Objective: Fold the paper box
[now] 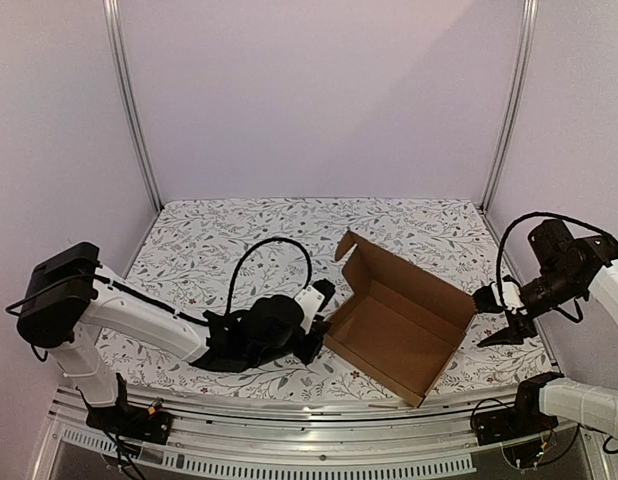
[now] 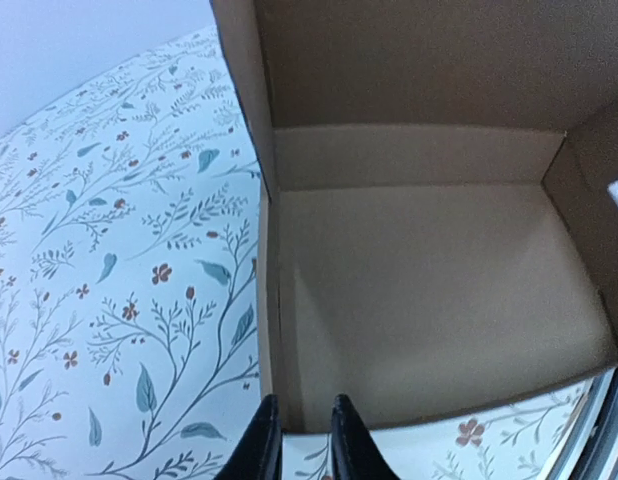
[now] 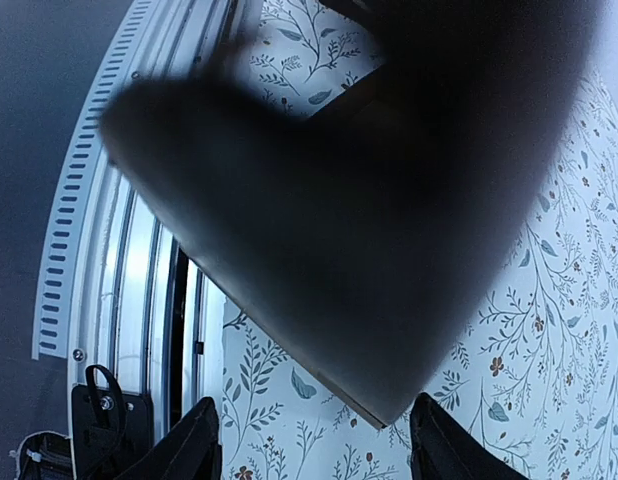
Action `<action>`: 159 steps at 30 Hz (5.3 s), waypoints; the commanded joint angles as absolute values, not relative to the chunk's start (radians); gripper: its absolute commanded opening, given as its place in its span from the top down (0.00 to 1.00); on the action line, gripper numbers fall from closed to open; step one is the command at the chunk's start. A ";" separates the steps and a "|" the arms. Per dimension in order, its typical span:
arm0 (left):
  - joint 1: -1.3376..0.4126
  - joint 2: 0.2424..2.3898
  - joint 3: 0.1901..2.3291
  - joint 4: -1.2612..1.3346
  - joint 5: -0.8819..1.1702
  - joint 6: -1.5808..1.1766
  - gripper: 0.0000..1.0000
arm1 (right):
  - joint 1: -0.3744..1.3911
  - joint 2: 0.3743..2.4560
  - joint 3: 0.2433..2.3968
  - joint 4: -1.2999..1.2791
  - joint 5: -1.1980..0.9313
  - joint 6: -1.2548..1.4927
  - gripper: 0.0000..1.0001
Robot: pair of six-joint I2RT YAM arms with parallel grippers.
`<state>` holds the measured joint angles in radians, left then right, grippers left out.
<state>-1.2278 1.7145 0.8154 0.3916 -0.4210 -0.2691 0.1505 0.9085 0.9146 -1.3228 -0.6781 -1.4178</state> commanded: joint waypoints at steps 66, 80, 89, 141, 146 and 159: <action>-1.031 1.953 1.353 0.162 -0.276 -0.043 0.63 | 0.153 1.068 1.531 -1.434 -0.637 -0.873 0.32; -0.958 1.962 1.267 0.384 -0.413 -0.002 1.00 | 0.153 1.100 1.500 -1.302 -0.613 -0.750 0.32; -0.855 1.960 1.242 0.459 -0.313 0.074 1.00 | 0.105 1.134 1.509 -1.290 -0.636 -0.780 0.32; -0.929 2.008 1.234 0.531 -0.351 -0.272 1.00 | 0.091 1.363 0.970 -0.422 -0.807 -0.903 0.43; -0.930 2.026 1.378 0.329 -0.326 -0.224 1.00 | 0.091 1.362 0.992 -0.397 -0.797 -0.850 0.43; -0.958 2.004 1.167 0.485 -0.295 -0.206 1.00 | 0.095 1.313 0.963 -0.563 -0.828 -0.969 0.42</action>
